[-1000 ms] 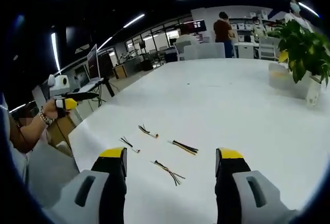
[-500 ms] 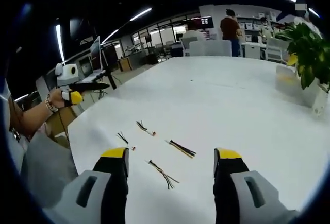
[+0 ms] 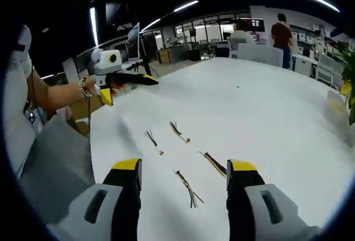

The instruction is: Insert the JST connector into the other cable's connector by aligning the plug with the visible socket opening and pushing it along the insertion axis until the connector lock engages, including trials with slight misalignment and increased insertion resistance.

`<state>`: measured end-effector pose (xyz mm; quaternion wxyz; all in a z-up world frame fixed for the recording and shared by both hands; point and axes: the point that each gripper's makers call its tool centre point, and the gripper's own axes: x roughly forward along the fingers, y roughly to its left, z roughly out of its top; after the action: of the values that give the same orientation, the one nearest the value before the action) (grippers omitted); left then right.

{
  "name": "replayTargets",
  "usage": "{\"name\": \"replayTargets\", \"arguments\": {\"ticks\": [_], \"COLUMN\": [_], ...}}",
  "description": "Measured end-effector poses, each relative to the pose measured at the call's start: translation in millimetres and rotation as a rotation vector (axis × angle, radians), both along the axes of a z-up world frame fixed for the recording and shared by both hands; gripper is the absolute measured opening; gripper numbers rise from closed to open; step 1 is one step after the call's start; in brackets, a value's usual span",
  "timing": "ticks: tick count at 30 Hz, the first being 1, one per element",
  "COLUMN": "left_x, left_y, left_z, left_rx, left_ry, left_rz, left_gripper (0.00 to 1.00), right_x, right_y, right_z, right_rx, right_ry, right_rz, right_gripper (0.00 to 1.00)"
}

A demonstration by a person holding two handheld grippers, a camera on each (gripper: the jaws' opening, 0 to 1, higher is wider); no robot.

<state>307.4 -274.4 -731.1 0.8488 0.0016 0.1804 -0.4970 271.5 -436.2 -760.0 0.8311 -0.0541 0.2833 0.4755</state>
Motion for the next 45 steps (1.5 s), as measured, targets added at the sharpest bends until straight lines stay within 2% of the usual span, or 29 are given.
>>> {"name": "replayTargets", "arguments": {"ticks": [7,13,23,28,33,40,45], "left_x": [-4.7,-4.7,-6.7,-9.0,-4.9,1.1,5.8], "left_y": [-12,-18,-21,-29,-39,-50,-57], "left_z": [-6.2,-7.5,-14.5,-25.8,-38.0,-46.8,-52.5], "left_rx": [0.024,0.000,0.022,0.045,0.048,0.049,0.048], "left_ry": [-0.052,-0.055,-0.076,-0.090,-0.075,-0.078,-0.082], "left_rz": [-0.076,-0.114,-0.145,-0.180,-0.195,-0.213,-0.226], "left_gripper": [0.88,0.86,0.82,0.79,0.76,0.75,0.70], "right_x": [-5,-10,-10,-10,-6,0,4], "right_y": [13,23,32,38,38,38,39], "right_z": [-2.9,-5.0,-10.5,-17.8,-29.3,-35.8,-39.6], "right_rx": [0.011,0.018,0.002,-0.006,-0.044,-0.070,-0.062], "right_ry": [-0.011,-0.013,-0.026,-0.017,-0.016,-0.024,-0.019], "right_rz": [0.106,0.186,0.246,0.275,0.292,0.310,0.323], "right_gripper": [0.61,0.58,0.56,0.54,0.53,0.52,0.48]}}
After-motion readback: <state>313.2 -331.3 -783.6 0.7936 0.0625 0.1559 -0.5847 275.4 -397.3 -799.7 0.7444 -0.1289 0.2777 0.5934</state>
